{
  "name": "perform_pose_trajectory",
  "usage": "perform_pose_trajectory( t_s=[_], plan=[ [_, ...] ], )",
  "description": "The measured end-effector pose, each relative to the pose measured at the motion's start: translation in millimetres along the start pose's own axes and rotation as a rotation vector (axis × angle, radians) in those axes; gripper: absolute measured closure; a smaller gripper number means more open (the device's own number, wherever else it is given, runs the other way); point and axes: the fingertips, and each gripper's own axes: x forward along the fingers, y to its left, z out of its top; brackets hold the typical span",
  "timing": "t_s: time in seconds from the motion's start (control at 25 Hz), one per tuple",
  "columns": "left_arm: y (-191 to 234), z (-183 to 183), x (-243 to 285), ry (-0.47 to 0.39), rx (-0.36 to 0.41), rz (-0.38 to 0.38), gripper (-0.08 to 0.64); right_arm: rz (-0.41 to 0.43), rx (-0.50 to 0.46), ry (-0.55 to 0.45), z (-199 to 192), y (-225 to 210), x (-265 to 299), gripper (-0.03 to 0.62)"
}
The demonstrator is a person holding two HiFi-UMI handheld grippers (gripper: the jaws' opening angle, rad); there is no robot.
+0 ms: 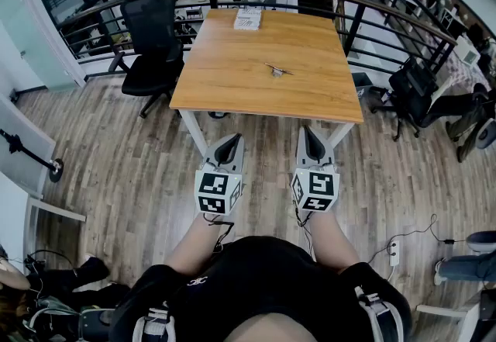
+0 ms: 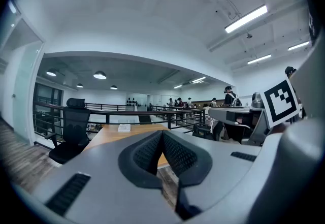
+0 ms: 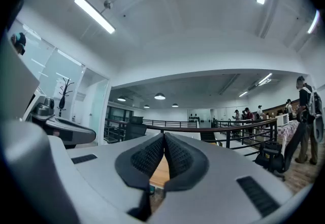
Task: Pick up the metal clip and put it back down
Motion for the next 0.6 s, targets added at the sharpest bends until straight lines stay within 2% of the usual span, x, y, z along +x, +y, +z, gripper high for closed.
perform_pose_trajectory(
  t_s=[0.36, 0.6],
  plan=[
    [-12.9, 7.3, -6.7, -0.006, 0.008, -0.006, 0.546, 0.0, 0.022, -0.011, 3.0, -4.9, -15.5, 0.577],
    [-35.0, -0.6, -7.5, 0.009, 0.007, -0.01, 0.546, 0.001, 0.03, -0.028, -0.5, -18.5, -31.6, 0.575]
  ],
)
